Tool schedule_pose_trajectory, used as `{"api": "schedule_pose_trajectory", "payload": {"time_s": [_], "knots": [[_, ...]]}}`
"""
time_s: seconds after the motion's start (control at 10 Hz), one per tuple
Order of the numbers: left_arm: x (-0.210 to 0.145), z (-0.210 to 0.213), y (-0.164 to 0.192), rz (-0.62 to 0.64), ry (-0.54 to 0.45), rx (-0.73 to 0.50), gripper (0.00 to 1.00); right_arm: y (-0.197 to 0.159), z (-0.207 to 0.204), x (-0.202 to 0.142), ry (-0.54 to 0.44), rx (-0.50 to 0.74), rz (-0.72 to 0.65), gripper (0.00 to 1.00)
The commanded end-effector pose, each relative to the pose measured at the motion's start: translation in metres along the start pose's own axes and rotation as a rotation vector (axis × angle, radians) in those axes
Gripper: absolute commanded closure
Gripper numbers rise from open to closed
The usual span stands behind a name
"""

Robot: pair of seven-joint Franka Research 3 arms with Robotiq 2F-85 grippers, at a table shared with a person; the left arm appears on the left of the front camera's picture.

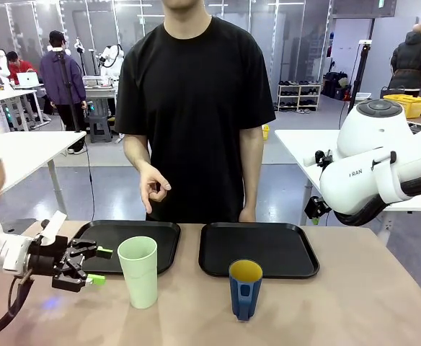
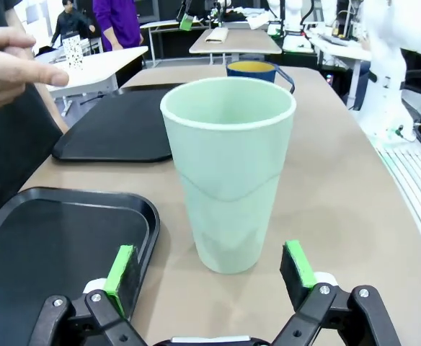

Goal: Sort and store the cups by type.
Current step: Pick up the Reusable plastic cup.

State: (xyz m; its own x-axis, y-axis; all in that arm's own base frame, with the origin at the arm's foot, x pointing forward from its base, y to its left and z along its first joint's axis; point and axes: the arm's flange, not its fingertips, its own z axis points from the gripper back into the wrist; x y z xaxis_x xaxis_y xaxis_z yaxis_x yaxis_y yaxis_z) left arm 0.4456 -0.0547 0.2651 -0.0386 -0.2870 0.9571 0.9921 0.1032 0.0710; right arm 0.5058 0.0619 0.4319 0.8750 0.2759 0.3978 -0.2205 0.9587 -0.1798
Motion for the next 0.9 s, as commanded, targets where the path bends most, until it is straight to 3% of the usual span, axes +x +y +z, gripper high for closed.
{"api": "schedule_pose_trajectory", "payload": {"time_s": [0.0,0.8], "knots": [[-0.021,-0.009,0.0,-0.038,-0.056,-0.008,0.0,0.0,0.0,-0.001,-0.008,0.0,0.002,0.0],[-0.026,-0.047,0.009,-0.003,-0.058,-0.07,0.0,0.0,0.0,-0.001,-0.008,0.0,0.002,0.0]]}}
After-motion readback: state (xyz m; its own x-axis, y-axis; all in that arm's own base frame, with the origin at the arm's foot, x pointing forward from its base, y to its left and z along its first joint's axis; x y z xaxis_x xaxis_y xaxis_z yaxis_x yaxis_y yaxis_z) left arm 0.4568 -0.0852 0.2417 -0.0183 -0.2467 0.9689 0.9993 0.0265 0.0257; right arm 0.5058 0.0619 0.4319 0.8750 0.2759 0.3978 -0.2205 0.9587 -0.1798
